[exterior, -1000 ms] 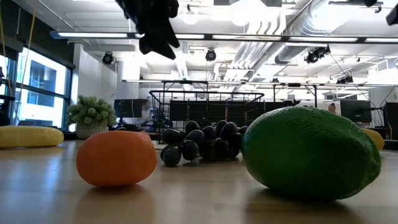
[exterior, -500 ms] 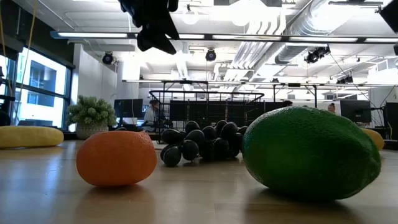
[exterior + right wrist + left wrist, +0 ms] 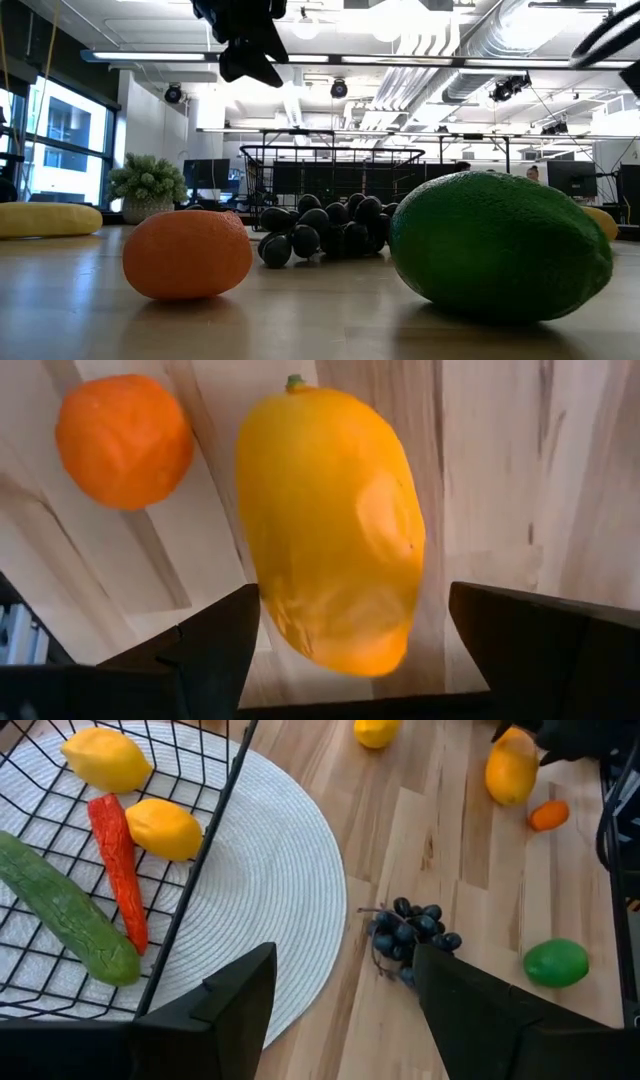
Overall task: Build produce basket
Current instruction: Put the bottom yellow mango into the black wire basket
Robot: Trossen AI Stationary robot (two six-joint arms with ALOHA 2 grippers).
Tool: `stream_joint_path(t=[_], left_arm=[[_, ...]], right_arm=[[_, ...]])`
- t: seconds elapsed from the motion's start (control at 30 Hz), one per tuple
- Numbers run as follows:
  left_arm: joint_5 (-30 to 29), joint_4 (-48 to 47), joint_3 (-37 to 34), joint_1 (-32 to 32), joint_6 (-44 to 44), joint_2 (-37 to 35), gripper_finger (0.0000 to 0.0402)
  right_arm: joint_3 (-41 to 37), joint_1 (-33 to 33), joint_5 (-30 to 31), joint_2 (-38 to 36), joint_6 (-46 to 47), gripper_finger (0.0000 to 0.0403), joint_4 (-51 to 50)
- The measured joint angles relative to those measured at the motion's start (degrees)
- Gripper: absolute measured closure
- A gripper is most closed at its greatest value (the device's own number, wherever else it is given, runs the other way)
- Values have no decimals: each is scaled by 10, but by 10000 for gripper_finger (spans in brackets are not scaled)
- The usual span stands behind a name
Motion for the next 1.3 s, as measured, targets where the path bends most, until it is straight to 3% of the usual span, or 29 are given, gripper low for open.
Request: stream_joint_path(t=[0.33,0.6,0.87,1.3], left_arm=[[-17,0,0,0,0,0,176],[-25,-32,0,8,0,0,176],[-36,-43,0,30,0,-7,176],[-127,-43,0,84,43,-59,176]], right_arm=[[-57,-7,-40,0,24,104,69],[-61,-19,-56,0,30,206,124],[-47,-24,-62,-4,74,206,119],[36,-62,-35,-13,139,206,105]])
